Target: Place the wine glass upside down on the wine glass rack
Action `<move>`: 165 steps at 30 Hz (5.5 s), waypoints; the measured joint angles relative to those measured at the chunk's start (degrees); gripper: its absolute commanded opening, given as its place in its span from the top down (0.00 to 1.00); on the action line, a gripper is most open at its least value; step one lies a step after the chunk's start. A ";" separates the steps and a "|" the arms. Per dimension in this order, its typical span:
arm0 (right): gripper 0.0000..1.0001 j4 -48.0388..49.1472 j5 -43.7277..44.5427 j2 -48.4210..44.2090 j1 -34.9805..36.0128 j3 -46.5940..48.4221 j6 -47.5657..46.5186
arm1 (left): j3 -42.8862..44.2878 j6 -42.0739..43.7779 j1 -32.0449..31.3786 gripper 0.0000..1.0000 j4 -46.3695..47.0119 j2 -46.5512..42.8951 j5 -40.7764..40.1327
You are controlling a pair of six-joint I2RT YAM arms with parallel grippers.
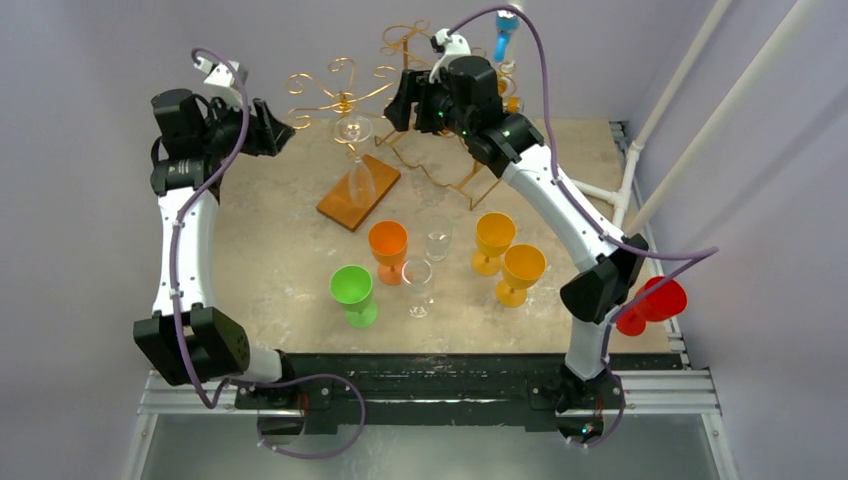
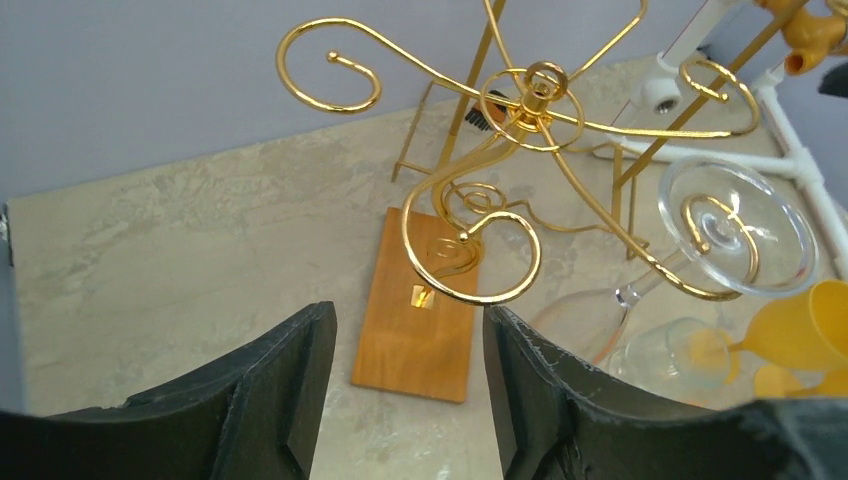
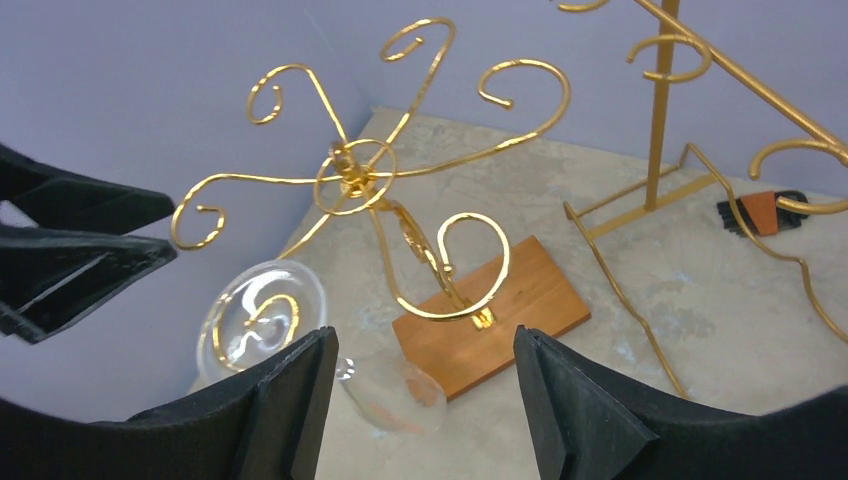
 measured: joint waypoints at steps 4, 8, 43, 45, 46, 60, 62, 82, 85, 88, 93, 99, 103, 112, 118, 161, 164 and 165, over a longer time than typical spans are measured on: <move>0.31 0.02 -1.42 2.84 -2.21 0.48 2.40 | 1.92 10.47 0.00 0.40 -4.00 -0.48 2.14; 0.34 0.28 -2.86 4.79 -4.07 0.48 4.85 | -0.59 20.24 -0.39 0.40 -2.84 -4.07 4.09; 0.75 8.44 -10.27 9.66 -5.77 1.86 14.86 | -6.32 58.31 -14.62 0.81 1.75 -6.32 -1.14; 0.85 9.09 -10.43 9.66 -5.86 1.46 15.78 | -6.34 58.82 -14.62 0.84 1.77 -6.27 -1.73; 0.89 9.86 -10.62 9.66 -5.97 1.05 16.76 | -6.34 59.17 -14.69 0.87 1.77 -6.27 -2.05; 0.95 16.11 -11.30 6.60 -6.91 -6.69 21.75 | -6.08 60.41 -15.58 0.94 6.51 -3.93 -7.63; 0.94 16.11 -11.06 5.92 -6.71 -7.37 21.99 | -5.90 60.39 -15.58 0.94 6.73 -3.78 -8.39; 0.91 13.99 -3.98 3.96 -1.68 -7.26 24.98 | -1.33 58.53 -15.58 0.58 7.43 0.68 -11.76; 0.91 12.96 -3.80 4.07 -1.68 -6.54 25.49 | 1.55 57.29 -15.56 0.42 3.87 0.87 -11.74; 0.91 12.57 -3.78 4.81 -1.66 -5.46 25.88 | 4.52 56.22 -15.50 0.36 -0.02 0.81 -11.43; 0.90 12.55 -3.19 5.70 -1.68 -4.59 26.71 | 10.12 55.34 -14.82 0.36 -9.49 0.59 -9.62; 0.89 12.52 -2.51 5.86 -1.73 -4.52 27.12 | 12.00 58.05 -14.82 0.51 -20.44 -0.76 -10.64; 0.89 12.52 -2.47 5.86 -1.75 -4.52 27.10 | 8.83 60.61 -14.82 0.67 -23.37 -2.38 -11.93; 0.88 12.50 -2.67 5.86 -1.75 -4.52 27.80 | 3.43 61.81 -14.78 0.94 -17.97 -3.80 -15.54; 0.83 11.23 -2.45 5.86 -2.29 -4.55 28.87 | 2.21 62.58 -14.88 1.00 -11.54 -2.03 -16.13; 0.42 15.28 -13.35 11.93 -8.28 -0.63 29.70 | -2.84 67.23 -14.19 1.00 3.50 0.37 -19.23; 0.43 17.84 -13.35 12.22 -8.44 -0.50 30.88 | -3.82 67.91 -14.25 1.00 3.78 -0.46 -18.86; 0.44 18.58 -13.33 12.22 -8.46 -0.50 31.34 | -4.22 68.26 -14.32 1.00 3.82 -0.76 -18.78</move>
